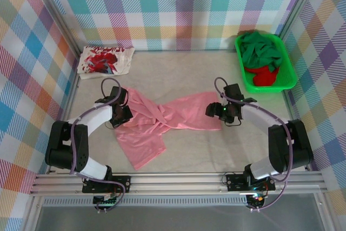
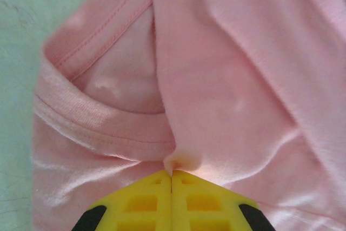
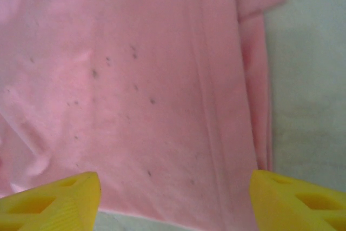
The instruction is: Fold and stack the t-shirts
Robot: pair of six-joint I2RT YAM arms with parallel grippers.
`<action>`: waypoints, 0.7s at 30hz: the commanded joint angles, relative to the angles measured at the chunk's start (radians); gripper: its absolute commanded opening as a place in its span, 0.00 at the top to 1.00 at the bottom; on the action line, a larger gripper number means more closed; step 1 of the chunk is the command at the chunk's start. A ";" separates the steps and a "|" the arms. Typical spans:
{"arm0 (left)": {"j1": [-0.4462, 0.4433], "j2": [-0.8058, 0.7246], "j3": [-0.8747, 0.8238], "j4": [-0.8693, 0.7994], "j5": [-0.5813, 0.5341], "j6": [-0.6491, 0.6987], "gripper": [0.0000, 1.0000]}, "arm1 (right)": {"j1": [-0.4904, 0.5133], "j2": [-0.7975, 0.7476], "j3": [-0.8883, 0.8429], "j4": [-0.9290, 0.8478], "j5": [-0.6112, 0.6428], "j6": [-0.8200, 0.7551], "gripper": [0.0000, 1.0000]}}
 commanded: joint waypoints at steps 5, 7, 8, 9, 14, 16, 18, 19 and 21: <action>0.011 -0.117 0.036 -0.059 0.011 -0.005 1.00 | -0.060 -0.034 -0.065 -0.052 -0.053 0.086 0.29; 0.011 -0.125 0.043 -0.062 0.013 -0.006 1.00 | -0.085 -0.029 -0.070 -0.048 -0.084 0.090 0.30; 0.012 -0.126 0.047 -0.065 0.015 -0.006 1.00 | -0.089 -0.029 -0.070 -0.047 -0.086 0.093 0.30; 0.012 -0.128 0.052 -0.066 0.015 -0.006 1.00 | -0.090 -0.029 -0.072 -0.042 -0.089 0.091 0.31; 0.012 -0.134 0.059 -0.062 0.022 -0.007 1.00 | -0.090 0.012 -0.071 -0.010 -0.140 0.088 0.37; 0.012 -0.130 0.060 -0.062 0.031 -0.006 1.00 | -0.090 0.041 -0.077 -0.001 -0.142 0.093 0.38; 0.012 -0.126 0.059 -0.057 0.035 -0.007 1.00 | -0.090 0.066 -0.080 0.011 -0.140 0.090 0.40; 0.012 -0.125 0.058 -0.057 0.036 -0.007 1.00 | -0.090 0.078 -0.083 0.027 -0.141 0.091 0.41; 0.012 -0.126 0.056 -0.053 0.038 -0.007 1.00 | -0.090 0.100 -0.080 0.046 -0.140 0.095 0.43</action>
